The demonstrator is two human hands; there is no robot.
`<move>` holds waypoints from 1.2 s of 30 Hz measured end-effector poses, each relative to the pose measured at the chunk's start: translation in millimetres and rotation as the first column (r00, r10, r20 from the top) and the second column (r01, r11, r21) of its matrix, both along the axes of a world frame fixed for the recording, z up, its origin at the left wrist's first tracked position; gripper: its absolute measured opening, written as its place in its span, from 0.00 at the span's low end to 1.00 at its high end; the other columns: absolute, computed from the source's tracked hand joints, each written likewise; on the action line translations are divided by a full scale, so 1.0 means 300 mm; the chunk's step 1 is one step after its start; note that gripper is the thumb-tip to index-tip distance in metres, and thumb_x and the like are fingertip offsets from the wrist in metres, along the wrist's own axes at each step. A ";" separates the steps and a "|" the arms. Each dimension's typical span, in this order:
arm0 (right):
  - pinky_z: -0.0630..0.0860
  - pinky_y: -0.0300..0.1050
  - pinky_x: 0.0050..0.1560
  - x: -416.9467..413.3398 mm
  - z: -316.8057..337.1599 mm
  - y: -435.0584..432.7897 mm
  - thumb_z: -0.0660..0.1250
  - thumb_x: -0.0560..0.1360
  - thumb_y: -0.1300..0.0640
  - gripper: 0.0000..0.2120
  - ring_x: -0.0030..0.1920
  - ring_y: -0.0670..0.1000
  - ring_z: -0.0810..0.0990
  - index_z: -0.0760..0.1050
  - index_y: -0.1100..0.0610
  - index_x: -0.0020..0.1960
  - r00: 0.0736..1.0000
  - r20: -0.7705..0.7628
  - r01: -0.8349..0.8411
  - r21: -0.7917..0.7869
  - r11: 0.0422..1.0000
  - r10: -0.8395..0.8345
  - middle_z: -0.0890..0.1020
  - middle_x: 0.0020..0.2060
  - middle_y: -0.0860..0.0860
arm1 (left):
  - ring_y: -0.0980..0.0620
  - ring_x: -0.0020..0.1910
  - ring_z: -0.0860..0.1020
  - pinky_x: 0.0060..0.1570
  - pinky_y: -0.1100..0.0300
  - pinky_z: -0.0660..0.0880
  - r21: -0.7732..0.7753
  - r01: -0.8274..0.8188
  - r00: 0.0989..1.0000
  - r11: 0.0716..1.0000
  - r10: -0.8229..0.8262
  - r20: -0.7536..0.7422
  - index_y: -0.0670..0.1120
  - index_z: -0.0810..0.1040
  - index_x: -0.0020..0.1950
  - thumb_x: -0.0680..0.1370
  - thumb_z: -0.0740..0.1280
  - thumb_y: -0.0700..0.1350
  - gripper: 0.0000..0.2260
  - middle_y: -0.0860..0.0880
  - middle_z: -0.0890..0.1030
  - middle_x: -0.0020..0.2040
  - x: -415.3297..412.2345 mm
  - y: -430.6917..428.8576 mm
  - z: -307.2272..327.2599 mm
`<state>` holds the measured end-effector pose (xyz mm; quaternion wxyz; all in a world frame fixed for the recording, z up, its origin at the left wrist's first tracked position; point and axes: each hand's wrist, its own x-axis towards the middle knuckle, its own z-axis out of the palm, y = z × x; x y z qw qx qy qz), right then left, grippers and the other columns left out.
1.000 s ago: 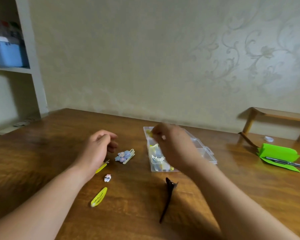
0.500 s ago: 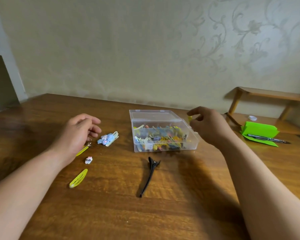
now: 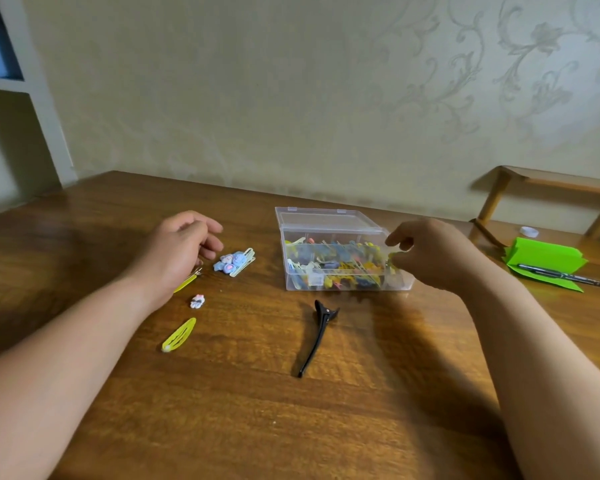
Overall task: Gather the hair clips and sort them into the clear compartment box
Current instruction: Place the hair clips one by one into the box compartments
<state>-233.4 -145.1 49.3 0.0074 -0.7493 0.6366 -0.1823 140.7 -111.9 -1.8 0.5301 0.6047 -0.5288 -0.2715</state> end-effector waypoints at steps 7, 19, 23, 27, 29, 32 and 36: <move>0.82 0.52 0.49 0.000 -0.021 -0.014 0.74 0.76 0.53 0.04 0.47 0.49 0.80 0.86 0.47 0.50 0.999 -0.007 0.048 -0.006 0.999 -0.048 0.82 0.47 0.45 | 0.46 0.46 0.83 0.46 0.52 0.75 -0.002 0.008 1.000 1.000 -0.008 0.013 0.48 0.84 0.54 0.83 0.57 0.40 0.16 0.43 0.87 0.48 0.008 -0.006 -0.007; 0.79 0.53 0.53 0.142 -0.015 0.042 0.70 0.79 0.50 0.04 0.49 0.54 0.81 0.84 0.46 0.51 0.983 0.136 -0.085 -0.248 0.965 0.121 0.79 0.52 0.49 | 0.51 0.43 0.81 0.44 0.55 0.75 0.011 0.008 1.000 1.000 -0.007 -0.024 0.44 0.84 0.57 0.85 0.57 0.41 0.15 0.46 0.85 0.45 -0.007 0.019 0.018; 0.75 0.48 0.51 0.212 -0.044 0.065 0.70 0.80 0.53 0.05 0.50 0.51 0.81 0.82 0.43 0.49 0.952 0.171 -0.208 -0.242 0.948 0.253 0.81 0.51 0.47 | 0.51 0.41 0.81 0.40 0.57 0.74 -0.007 -0.009 0.999 1.000 0.009 -0.054 0.45 0.83 0.56 0.84 0.57 0.41 0.15 0.47 0.86 0.44 0.004 0.015 0.021; 0.74 0.42 0.46 0.326 -0.048 0.105 0.70 0.81 0.54 0.06 0.49 0.46 0.81 0.84 0.44 0.51 0.904 0.194 -0.325 -0.271 0.906 0.382 0.81 0.50 0.44 | 0.51 0.41 0.81 0.39 0.57 0.74 -0.012 -0.021 0.996 1.000 0.019 -0.088 0.43 0.83 0.58 0.85 0.57 0.42 0.15 0.47 0.86 0.43 0.006 0.011 0.024; 0.76 0.42 0.47 0.409 -0.052 0.132 0.70 0.81 0.54 0.05 0.47 0.45 0.81 0.85 0.46 0.51 0.870 0.189 -0.404 -0.257 0.878 0.456 0.80 0.50 0.43 | 0.50 0.42 0.82 0.42 0.55 0.75 -0.001 -0.020 0.995 1.000 0.020 -0.094 0.45 0.83 0.57 0.84 0.57 0.44 0.15 0.48 0.87 0.42 0.007 0.006 0.022; 0.75 0.47 0.50 0.534 -0.069 0.173 0.71 0.79 0.56 0.06 0.49 0.49 0.80 0.86 0.49 0.53 0.796 0.130 -0.557 -0.226 0.799 0.592 0.80 0.49 0.46 | 0.50 0.39 0.81 0.40 0.56 0.73 0.014 -0.031 0.990 0.999 0.033 -0.135 0.44 0.83 0.56 0.83 0.57 0.44 0.15 0.48 0.87 0.40 0.003 0.003 0.026; 0.77 0.56 0.55 0.646 -0.081 0.221 0.71 0.77 0.57 0.09 0.56 0.53 0.79 0.87 0.49 0.55 0.650 -0.041 -0.755 -0.153 0.638 0.759 0.83 0.51 0.47 | 0.50 0.33 0.76 0.34 0.57 0.67 0.046 -0.033 0.962 0.998 0.044 -0.271 0.39 0.81 0.59 0.84 0.57 0.41 0.14 0.45 0.83 0.37 -0.018 0.013 0.052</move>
